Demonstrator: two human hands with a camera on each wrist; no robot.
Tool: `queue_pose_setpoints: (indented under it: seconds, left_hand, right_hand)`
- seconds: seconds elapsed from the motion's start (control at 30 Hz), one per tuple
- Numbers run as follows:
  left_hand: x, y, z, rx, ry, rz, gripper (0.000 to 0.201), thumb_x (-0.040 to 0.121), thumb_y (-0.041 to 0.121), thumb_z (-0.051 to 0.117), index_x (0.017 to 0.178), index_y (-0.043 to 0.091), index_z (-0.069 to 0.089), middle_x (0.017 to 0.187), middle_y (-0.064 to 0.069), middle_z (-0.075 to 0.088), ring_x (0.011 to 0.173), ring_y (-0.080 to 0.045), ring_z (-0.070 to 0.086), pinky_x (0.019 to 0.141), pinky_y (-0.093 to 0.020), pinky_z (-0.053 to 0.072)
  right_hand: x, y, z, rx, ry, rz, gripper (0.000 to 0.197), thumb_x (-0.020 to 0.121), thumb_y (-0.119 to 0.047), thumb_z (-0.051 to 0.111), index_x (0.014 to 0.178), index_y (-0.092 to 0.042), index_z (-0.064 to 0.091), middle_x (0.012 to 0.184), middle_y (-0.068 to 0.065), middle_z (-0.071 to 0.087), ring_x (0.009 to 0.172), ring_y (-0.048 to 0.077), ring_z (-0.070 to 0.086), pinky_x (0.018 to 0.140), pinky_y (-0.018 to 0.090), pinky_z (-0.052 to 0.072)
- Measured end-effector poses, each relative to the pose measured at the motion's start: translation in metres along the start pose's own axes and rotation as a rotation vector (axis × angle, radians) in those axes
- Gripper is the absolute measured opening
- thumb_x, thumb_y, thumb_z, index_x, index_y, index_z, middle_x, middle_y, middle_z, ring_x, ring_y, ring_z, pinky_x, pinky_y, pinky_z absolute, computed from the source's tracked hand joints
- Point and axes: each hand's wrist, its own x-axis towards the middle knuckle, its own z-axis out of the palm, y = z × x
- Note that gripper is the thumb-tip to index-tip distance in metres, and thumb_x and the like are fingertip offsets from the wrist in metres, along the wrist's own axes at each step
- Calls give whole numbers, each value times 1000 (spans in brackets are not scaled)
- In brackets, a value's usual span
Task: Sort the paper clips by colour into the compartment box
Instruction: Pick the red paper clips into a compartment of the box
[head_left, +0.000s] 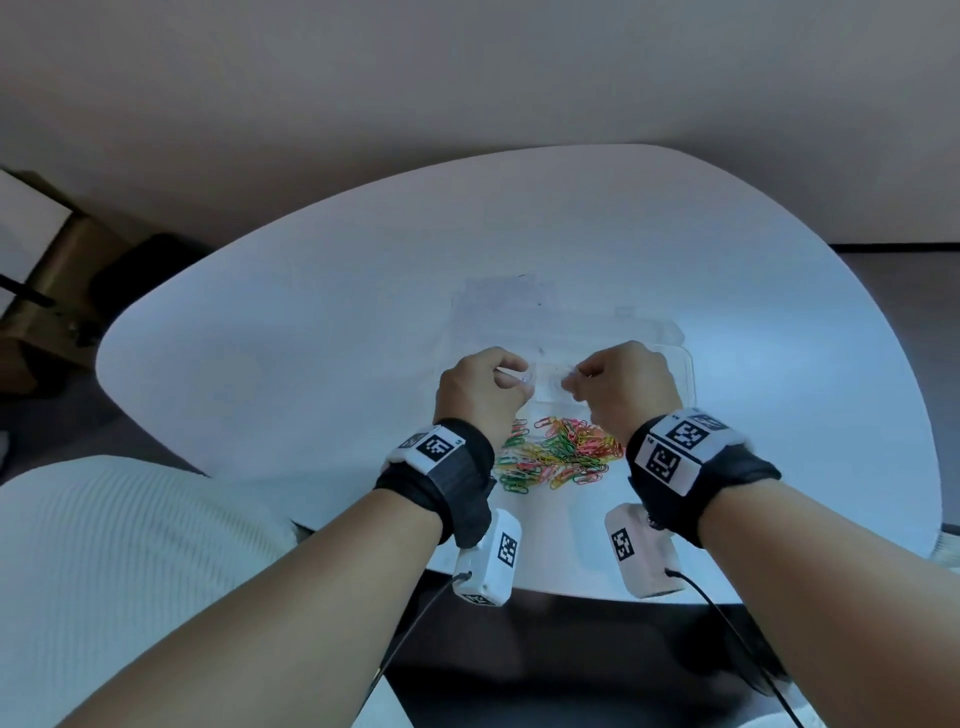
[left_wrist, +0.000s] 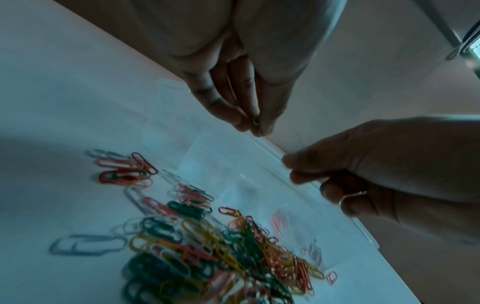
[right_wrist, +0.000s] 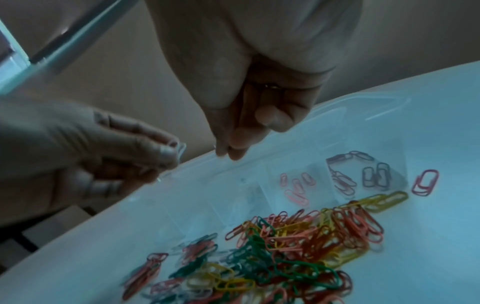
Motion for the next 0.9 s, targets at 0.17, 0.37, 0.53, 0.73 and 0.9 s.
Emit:
queue_pose_setpoints:
  seconds: [0.17,0.37,0.53,0.73,0.9]
  left_hand:
    - [14,15,4,74,38,53,7,80,24,71,82,29,67,74,12,66,81,-13,66,78,-26,54]
    - [27,28,16,194,-133,98,30,81,21,74,110,20,70,104,1,71,97,-17,66,91,-30,52]
    - [18,31,3,225,-79,214,19,81,23,71,99,27,69,86,9,68,82,-14,63,79,-25,51]
    - [5,8,-44,355,-50,120,7,75,21,71,72,25,68,76,9,68,79,-15,66,77,-27,54]
    - [-10,-21,-51,538,-220,-11,9,76,17,73,71,23,69,76,9,68,79,-15,66,70,-25,52]
  right_hand:
    - [6,4,-1,-40,-31,29,33,76,-32,79,106,-20,72,97,5,73,73,21,69,76,33,57]
    - [-11,27,-42,10,115,-38,16,86,-24,61,92,-24,76,81,-1,74,69,20,68,69,34,59]
    - [-19,37,-68,-115,-9,-48,17,86,-19,59,78,-22,74,71,-7,72,54,10,64,48,20,42]
    - [-33,45,-55,-320,-370,-53,10,85,-22,67,86,-23,76,69,-5,71,65,8,68,54,19,44]
    - [-43,36,-16,-431,-412,-173,18,87,-23,67,104,-26,74,94,-4,70,86,16,63,75,24,48]
